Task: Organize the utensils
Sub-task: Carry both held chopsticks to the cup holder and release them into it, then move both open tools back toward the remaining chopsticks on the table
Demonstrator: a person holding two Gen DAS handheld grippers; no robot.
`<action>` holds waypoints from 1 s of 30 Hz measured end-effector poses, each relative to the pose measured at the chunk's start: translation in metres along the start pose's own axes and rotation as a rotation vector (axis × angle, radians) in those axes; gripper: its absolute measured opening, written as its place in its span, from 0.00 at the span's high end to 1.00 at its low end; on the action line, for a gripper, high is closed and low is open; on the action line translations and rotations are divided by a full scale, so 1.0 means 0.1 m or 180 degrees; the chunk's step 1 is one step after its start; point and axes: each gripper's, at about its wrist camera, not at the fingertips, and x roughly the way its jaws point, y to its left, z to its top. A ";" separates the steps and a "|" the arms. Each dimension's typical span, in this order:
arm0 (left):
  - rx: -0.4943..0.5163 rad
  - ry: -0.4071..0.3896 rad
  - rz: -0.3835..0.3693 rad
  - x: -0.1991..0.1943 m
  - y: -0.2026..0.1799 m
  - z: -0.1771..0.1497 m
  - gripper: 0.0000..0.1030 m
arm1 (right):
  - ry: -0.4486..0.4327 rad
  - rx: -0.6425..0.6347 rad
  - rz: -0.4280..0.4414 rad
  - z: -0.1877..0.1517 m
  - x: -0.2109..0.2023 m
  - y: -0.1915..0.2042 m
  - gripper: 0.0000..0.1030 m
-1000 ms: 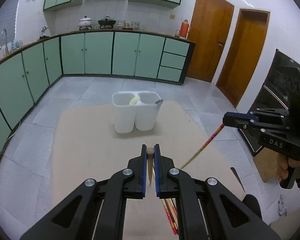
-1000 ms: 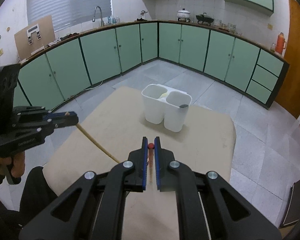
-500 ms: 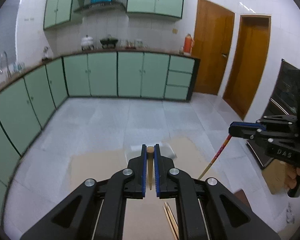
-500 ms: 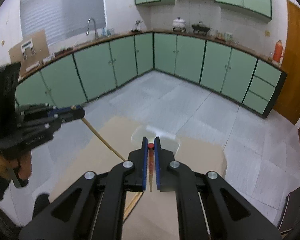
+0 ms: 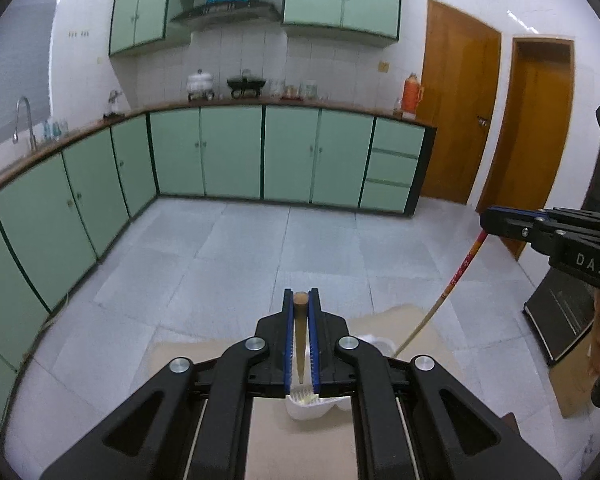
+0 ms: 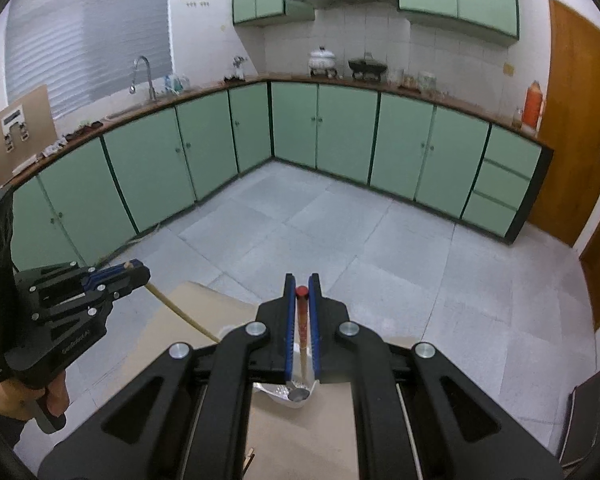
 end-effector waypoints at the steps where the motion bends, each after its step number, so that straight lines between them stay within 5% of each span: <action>1: -0.0005 0.0062 0.0011 0.09 0.01 -0.08 0.94 | 0.0045 0.0019 0.0005 -0.05 0.07 -0.01 0.95; 4: -0.0040 0.0210 0.0006 0.24 0.05 -0.27 0.93 | 0.0174 0.0057 0.0027 -0.23 0.27 -0.03 0.92; 7: -0.0049 0.0273 -0.0002 0.25 0.08 -0.44 0.76 | 0.0175 0.0089 0.0018 -0.39 0.29 -0.03 0.65; 12: 0.0111 0.0196 -0.0015 -0.14 0.05 -0.71 0.62 | -0.0006 0.0150 0.0122 -0.76 -0.07 -0.05 0.64; 17: 0.0207 0.0028 -0.0041 -0.74 0.03 -1.27 0.48 | -0.0196 0.0120 0.0168 -1.74 -0.62 0.12 0.64; 25: 0.0327 0.0290 -0.0184 -1.27 -0.30 -2.96 0.41 | 0.0238 -0.0009 0.0294 -3.82 -0.79 0.94 0.63; 30: 0.0267 0.0402 -0.0191 -1.36 -0.47 -3.55 0.42 | 0.0419 -0.0003 0.0400 -4.40 -0.76 1.31 0.63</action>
